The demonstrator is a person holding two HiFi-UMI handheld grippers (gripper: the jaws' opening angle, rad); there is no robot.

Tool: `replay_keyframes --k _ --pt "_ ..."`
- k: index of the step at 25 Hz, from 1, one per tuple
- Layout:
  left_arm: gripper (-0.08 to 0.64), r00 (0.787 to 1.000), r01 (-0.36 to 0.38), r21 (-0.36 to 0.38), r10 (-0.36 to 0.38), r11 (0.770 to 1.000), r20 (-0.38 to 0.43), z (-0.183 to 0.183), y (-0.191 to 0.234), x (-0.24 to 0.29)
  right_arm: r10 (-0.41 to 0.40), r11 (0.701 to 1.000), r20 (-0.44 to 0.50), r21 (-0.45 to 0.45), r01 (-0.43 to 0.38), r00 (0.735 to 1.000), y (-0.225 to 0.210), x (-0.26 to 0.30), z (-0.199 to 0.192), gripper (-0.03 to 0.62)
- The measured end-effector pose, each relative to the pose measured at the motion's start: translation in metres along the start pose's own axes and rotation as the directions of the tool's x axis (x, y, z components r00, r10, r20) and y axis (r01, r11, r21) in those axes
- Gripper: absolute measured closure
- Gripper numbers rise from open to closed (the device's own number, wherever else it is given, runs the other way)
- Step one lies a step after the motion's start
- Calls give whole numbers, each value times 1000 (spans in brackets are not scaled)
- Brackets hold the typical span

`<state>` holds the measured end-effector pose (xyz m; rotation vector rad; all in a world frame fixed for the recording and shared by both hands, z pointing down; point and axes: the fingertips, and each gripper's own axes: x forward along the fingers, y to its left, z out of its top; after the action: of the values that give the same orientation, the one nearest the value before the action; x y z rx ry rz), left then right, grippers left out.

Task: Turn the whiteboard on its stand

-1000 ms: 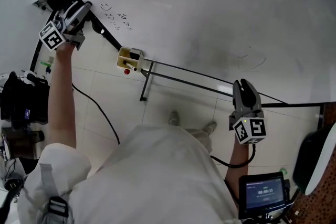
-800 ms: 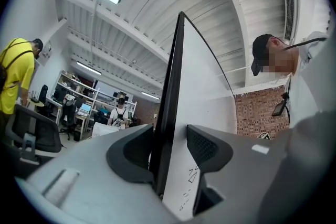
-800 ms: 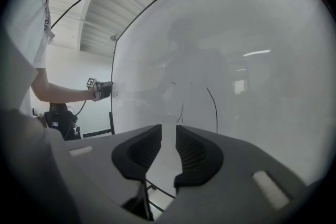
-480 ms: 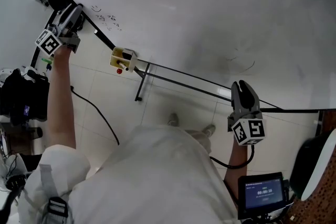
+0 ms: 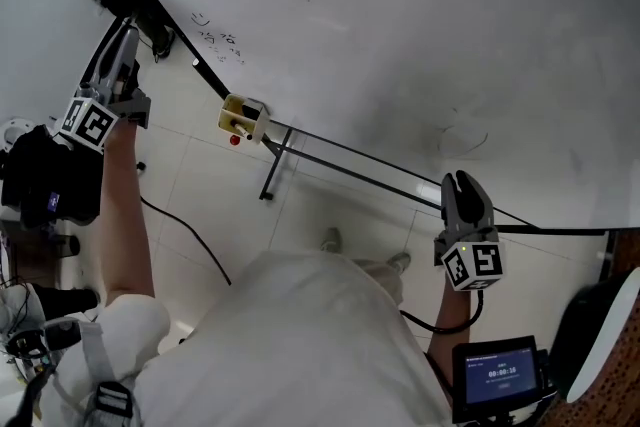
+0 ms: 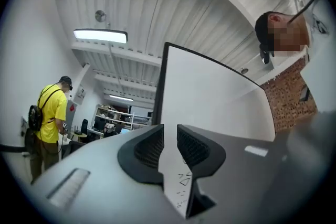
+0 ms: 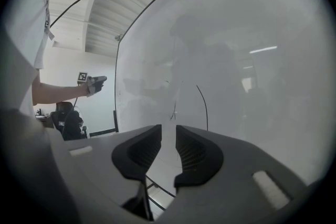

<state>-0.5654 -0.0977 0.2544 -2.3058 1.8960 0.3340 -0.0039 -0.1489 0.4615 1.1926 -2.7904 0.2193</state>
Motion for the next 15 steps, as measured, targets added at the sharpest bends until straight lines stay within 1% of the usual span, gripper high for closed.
replay_keyframes --k 1,3,5,7,11,15 --pt "471 1000 -4 37 4 999 -7 1 -14 -4 1 1000 -2 1 -1 1000 0 -1 -2 514" --pt "530 998 -49 117 54 992 -32 -4 -34 -9 4 1000 -7 3 -3 1000 -1 -2 -5 514" --pt "540 994 -87 161 97 983 -57 -16 -49 -10 5 1000 -11 1 -5 1000 -1 -4 -8 514" --pt "540 993 -77 163 90 984 -73 -30 -69 -8 2 1000 -20 -2 -2 1000 -2 -6 -10 514" --pt "540 993 -16 123 30 992 -114 -59 -111 1 -19 1000 -22 1 19 1000 -9 -13 -16 514" --pt "540 986 44 97 -28 994 -163 -88 -144 16 -45 999 -22 5 45 999 -18 -21 -20 514"
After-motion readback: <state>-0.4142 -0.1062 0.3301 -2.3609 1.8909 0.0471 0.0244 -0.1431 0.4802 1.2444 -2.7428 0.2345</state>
